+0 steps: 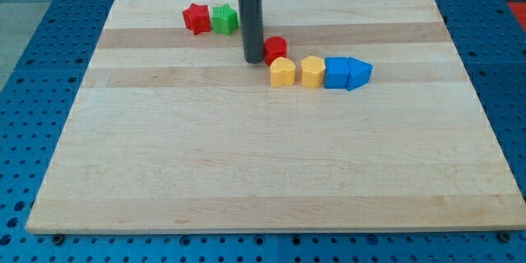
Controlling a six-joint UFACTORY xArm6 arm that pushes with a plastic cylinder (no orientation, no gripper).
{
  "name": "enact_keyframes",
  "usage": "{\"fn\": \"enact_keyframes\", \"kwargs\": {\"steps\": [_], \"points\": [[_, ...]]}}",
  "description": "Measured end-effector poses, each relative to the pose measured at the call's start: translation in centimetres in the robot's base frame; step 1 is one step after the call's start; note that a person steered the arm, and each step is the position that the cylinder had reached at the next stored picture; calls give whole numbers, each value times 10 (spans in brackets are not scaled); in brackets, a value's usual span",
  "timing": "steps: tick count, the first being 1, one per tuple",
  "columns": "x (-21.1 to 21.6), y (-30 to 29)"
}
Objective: Move the yellow heart towards the center right
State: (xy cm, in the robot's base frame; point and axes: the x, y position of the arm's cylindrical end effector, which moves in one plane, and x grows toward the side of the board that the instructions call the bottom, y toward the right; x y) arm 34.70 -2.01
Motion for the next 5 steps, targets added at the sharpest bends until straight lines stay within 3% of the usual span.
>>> {"fn": "enact_keyframes", "kwargs": {"steps": [5], "points": [[-4,147]]}}
